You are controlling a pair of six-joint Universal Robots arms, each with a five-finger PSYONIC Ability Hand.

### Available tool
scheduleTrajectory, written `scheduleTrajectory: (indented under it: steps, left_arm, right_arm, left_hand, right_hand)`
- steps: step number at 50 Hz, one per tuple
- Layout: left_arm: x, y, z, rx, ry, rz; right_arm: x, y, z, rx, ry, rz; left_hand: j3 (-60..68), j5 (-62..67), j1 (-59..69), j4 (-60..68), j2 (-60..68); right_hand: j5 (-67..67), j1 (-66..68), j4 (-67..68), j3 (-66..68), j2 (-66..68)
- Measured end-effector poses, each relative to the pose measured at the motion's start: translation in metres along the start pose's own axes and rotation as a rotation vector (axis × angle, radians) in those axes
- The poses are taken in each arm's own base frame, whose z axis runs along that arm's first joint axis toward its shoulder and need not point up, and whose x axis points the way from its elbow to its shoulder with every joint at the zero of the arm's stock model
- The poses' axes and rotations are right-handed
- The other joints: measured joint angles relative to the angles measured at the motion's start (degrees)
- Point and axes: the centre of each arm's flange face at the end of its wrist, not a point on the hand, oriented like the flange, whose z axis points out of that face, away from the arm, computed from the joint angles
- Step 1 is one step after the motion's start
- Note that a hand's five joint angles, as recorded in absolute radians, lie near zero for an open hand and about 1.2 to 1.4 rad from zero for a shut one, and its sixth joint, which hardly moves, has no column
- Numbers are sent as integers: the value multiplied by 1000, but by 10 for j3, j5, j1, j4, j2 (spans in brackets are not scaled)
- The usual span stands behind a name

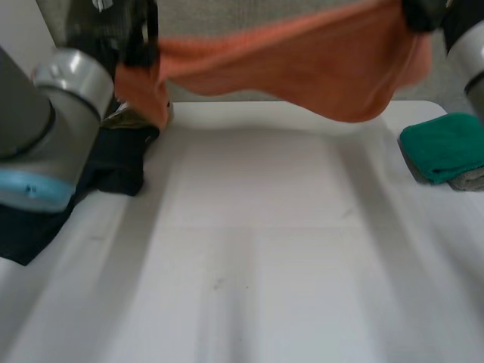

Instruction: Fold the laundry.

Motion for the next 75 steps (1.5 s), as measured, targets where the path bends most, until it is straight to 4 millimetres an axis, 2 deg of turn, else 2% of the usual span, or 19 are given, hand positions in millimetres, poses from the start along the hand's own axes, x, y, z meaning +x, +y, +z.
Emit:
scheduleTrajectory:
  steps: [3, 5, 10, 13, 16, 19, 21, 23, 24, 28, 38, 52, 55, 57, 58, 59, 64, 70, 75]
  left_arm:
    - [1, 39, -13, -110, 18, 12]
    - [4, 84, -27, -219, 40, 31]
    - [6, 164, -52, -389, 78, 89]
    - [5, 197, -61, -450, 92, 129]
    - [2, 210, -65, -473, 101, 159]
    - [0, 210, -66, -474, 110, 178]
    - [0, 205, -68, -474, 115, 185]
    - [-1, 199, -72, -475, 119, 189]
    - [-2, 193, -76, -479, 121, 192]
    - [-6, 182, -91, -507, 121, 196]
    - [-12, 185, -118, -616, 150, 169]
    - [-7, 217, -87, -580, 194, 153]
    - [-3, 222, -79, -562, 202, 156]
    - [-2, 223, -77, -559, 205, 156]
    - [0, 225, -73, -552, 210, 158]
    - [1, 224, -72, -551, 212, 158]
    - [4, 198, -68, -523, 209, 152]
    - [6, 146, -69, -446, 183, 117]
    - [5, 125, -69, -406, 154, 93]
  right_arm:
    - [-23, 22, -22, -108, -94, 31]
    - [-50, 47, -46, -216, -190, 63]
    - [-103, 93, -92, -404, -355, 111]
    - [-128, 114, -112, -495, -416, 116]
    - [-143, 127, -124, -561, -444, 108]
    - [-151, 133, -131, -609, -446, 96]
    - [-154, 134, -133, -628, -439, 92]
    - [-155, 134, -133, -636, -434, 93]
    - [-155, 132, -134, -646, -419, 103]
    - [-151, 126, -135, -647, -396, 130]
    - [-146, 118, -136, -625, -383, 172]
    - [-146, 119, -140, -639, -388, 170]
    - [-145, 120, -140, -642, -383, 168]
    - [-144, 120, -140, -642, -380, 167]
    - [-141, 120, -138, -642, -372, 166]
    - [-140, 120, -138, -641, -367, 165]
    - [-131, 120, -133, -635, -336, 166]
    - [-123, 123, -127, -650, -283, 240]
    - [-119, 134, -125, -727, -219, 388]
  left_hand:
    - [0, 0, 0, 0, 0]
    - [0, 0, 0, 0, 0]
    - [0, 0, 0, 0, 0]
    - [0, 0, 0, 0, 0]
    - [-56, -41, -49, -58, -57]
    - [-207, -177, -209, -202, -212]
    - [-367, -341, -380, -368, -373]
    - [-367, -341, -380, -368, -373]
    - [-476, -463, -460, -487, -478]
    - [-476, -463, -460, -487, -478]
    - [-390, -365, -370, -392, -394]
    - [-355, -330, -329, -356, -357]
    - [-202, -181, -158, -204, -202]
    - [-202, -181, -158, -204, -202]
    - [-26, -11, -2, -28, -25]
    - [-26, -11, -2, -28, -25]
    - [-5, -5, -2, -3, -3]
    - [-4, -5, -2, -3, -3]
    - [-2, -5, -2, -3, -3]
  right_hand:
    - [0, 0, 0, 0, 0]
    - [0, 0, 0, 0, 0]
    - [0, 0, 0, 0, 0]
    - [0, 0, 0, 0, 0]
    - [0, 0, 0, 0, 0]
    - [0, 0, 0, 0, 0]
    - [0, 0, 0, 0, 0]
    - [0, 0, 0, 0, 0]
    - [0, 0, 0, 0, 0]
    - [0, 0, 0, 0, 0]
    - [0, 0, 0, 0, 0]
    - [0, 0, 0, 0, 0]
    - [0, 0, 0, 0, 0]
    - [0, 0, 0, 0, 0]
    - [0, 0, 0, 0, 0]
    - [0, 0, 0, 0, 0]
    - [-1, -1, -1, -1, -2]
    - [-143, -104, -141, -138, -135]
    - [-240, -189, -231, -227, -227]
